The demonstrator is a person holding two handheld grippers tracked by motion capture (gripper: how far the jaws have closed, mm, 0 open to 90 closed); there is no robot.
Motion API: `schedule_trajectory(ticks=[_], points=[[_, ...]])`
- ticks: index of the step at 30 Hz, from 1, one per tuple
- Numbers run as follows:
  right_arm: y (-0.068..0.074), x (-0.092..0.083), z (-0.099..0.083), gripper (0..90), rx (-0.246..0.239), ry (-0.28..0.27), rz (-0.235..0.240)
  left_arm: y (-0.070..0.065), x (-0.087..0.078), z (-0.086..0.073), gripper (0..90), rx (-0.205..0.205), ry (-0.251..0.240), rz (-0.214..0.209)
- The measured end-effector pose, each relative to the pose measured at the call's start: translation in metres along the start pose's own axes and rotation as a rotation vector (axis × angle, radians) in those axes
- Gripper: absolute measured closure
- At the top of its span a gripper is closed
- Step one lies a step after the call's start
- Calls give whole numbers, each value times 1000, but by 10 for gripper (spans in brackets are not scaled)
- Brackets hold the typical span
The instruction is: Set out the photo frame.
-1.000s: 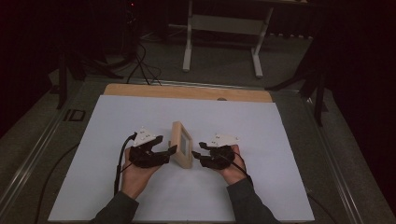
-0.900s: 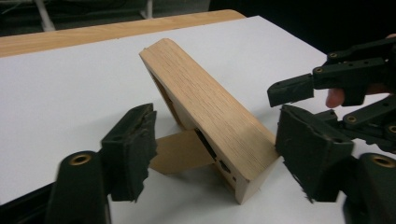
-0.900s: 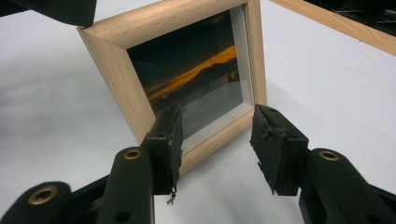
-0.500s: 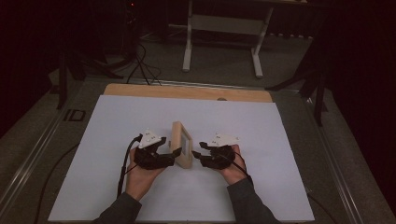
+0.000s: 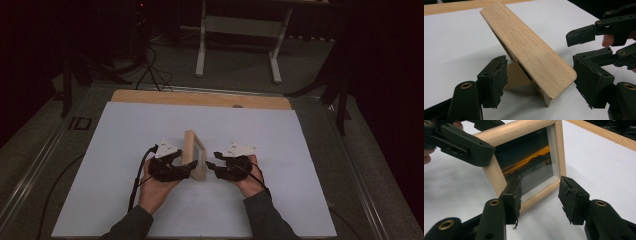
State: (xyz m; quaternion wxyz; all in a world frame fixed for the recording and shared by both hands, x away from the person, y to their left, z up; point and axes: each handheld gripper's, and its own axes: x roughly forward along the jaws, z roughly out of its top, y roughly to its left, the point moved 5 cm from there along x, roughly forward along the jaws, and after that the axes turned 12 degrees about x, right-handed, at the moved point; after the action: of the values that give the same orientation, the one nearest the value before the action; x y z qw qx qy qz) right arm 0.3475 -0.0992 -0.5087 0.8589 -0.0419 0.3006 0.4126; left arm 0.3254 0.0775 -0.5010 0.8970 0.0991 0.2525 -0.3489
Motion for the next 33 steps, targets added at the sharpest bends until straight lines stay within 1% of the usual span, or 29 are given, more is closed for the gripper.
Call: schedule_trajectory(ticks=[4,5,19,23,33], points=[[0,0,0,520,-1,-2,0,0,3,-1,296,-2,7,6],[0,-1,1,520,-1,-2,-1,0,4,-1,311,-7,5,6],[-1,-2,2,517,3,-8,0,-3,5,0,407,-20,8,-18],[-1,-2,2,514,2,-8,0,-2,5,0,416,-27,12,-29],[-3,-5,3,512,8,-15,-4,-2,5,0,430,-35,19,-37]])
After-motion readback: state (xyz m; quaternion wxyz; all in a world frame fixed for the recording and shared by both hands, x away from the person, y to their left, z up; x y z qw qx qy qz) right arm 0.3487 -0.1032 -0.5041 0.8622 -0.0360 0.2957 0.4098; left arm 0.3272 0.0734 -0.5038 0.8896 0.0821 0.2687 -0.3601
